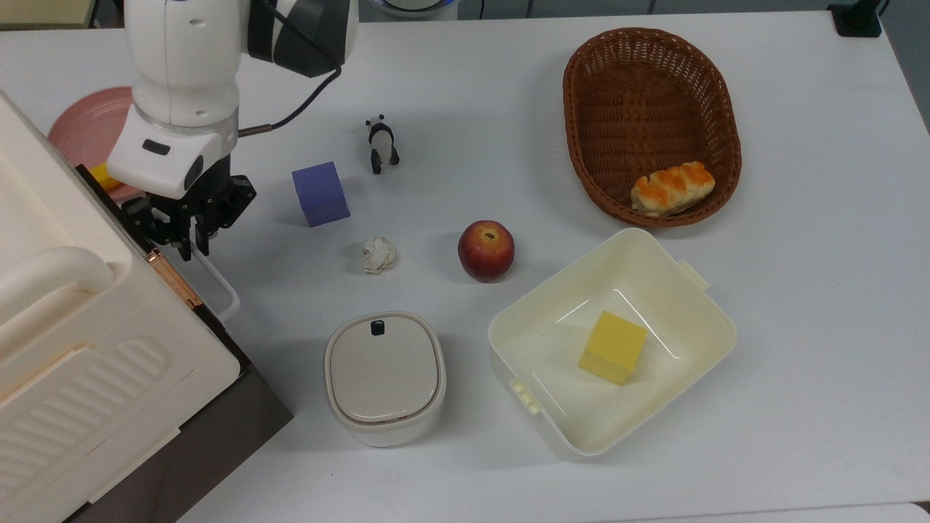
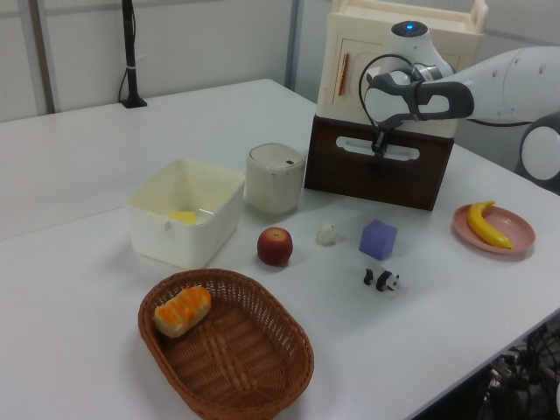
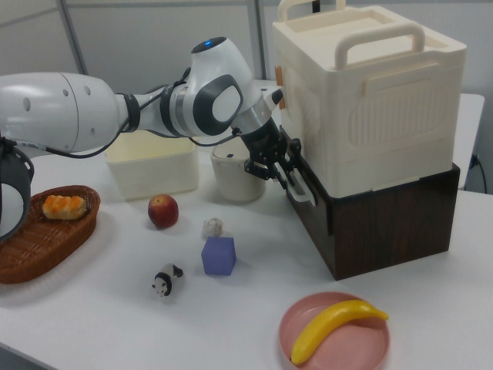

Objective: Slide the drawer open
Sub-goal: 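Pull the drawer handle outward from the cabinet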

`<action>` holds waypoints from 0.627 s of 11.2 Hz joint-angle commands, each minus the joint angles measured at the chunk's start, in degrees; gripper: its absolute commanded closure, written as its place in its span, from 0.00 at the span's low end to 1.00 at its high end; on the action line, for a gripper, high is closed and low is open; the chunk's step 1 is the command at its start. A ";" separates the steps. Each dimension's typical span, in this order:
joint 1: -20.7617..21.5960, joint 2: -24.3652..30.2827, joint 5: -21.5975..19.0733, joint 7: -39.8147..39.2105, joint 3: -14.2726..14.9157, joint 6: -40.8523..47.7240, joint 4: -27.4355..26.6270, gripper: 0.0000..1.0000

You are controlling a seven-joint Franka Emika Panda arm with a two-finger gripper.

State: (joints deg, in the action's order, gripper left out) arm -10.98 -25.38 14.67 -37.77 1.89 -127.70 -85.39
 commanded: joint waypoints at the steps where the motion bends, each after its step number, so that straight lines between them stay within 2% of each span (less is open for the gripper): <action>1: 0.08 0.15 1.07 0.77 0.13 -1.32 -0.57 0.87; 4: 0.08 0.15 1.07 0.77 0.13 -1.32 -0.57 0.98; 7: 0.08 0.33 1.33 0.77 0.13 -1.32 -0.57 1.00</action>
State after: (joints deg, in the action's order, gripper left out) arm -10.98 -25.38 14.74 -38.02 1.88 -127.70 -85.39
